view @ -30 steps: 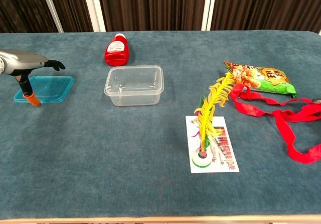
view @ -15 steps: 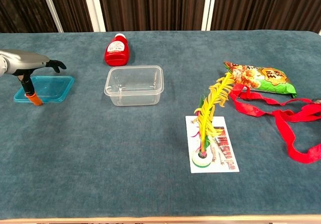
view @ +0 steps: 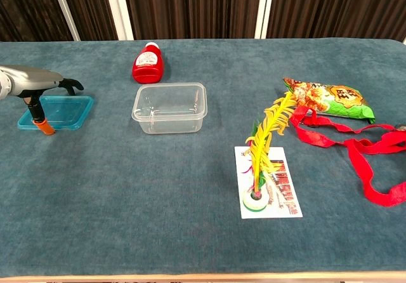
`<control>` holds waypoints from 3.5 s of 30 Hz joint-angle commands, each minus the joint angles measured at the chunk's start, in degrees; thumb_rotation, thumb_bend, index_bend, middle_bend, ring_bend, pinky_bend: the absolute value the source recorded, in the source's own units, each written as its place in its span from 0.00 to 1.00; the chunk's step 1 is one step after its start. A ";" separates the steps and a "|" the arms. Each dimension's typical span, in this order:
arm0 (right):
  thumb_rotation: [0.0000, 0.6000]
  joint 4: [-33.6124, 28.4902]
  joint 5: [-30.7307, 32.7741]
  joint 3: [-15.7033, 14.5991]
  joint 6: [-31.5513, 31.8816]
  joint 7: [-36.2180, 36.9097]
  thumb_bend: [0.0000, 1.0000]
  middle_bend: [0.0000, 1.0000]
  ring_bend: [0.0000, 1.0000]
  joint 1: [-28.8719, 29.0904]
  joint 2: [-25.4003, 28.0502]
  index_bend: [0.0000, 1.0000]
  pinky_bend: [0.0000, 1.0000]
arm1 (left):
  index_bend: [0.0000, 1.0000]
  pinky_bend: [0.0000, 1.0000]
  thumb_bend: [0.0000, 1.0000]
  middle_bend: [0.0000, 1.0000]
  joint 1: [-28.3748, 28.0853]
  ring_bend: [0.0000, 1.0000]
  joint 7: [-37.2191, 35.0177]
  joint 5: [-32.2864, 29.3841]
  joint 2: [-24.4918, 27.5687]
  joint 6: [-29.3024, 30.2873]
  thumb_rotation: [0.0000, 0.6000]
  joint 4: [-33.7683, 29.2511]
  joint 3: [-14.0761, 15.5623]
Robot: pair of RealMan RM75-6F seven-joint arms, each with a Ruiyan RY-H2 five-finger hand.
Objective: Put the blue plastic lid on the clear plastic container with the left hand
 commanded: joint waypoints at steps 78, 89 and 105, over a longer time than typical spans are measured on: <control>1.00 -0.29 1.23 0.78 0.82 2.11 0.27 0.00 0.03 -0.65 0.34 0.14 0.00 | 0.13 0.01 0.34 0.38 -26.88 0.00 28.43 -52.26 7.33 27.16 1.00 -35.56 -5.88; 1.00 -0.45 1.91 1.05 0.74 2.12 0.27 0.00 0.03 -0.75 0.28 0.14 0.00 | 0.15 0.01 0.34 0.39 -27.38 0.00 29.94 -52.70 5.08 24.98 1.00 -33.00 -7.08; 1.00 -0.43 1.97 1.18 0.68 2.24 0.27 0.00 0.03 -0.70 0.34 0.14 0.00 | 0.15 0.01 0.34 0.39 -31.39 0.00 34.78 -58.21 0.24 26.78 1.00 -31.48 -10.03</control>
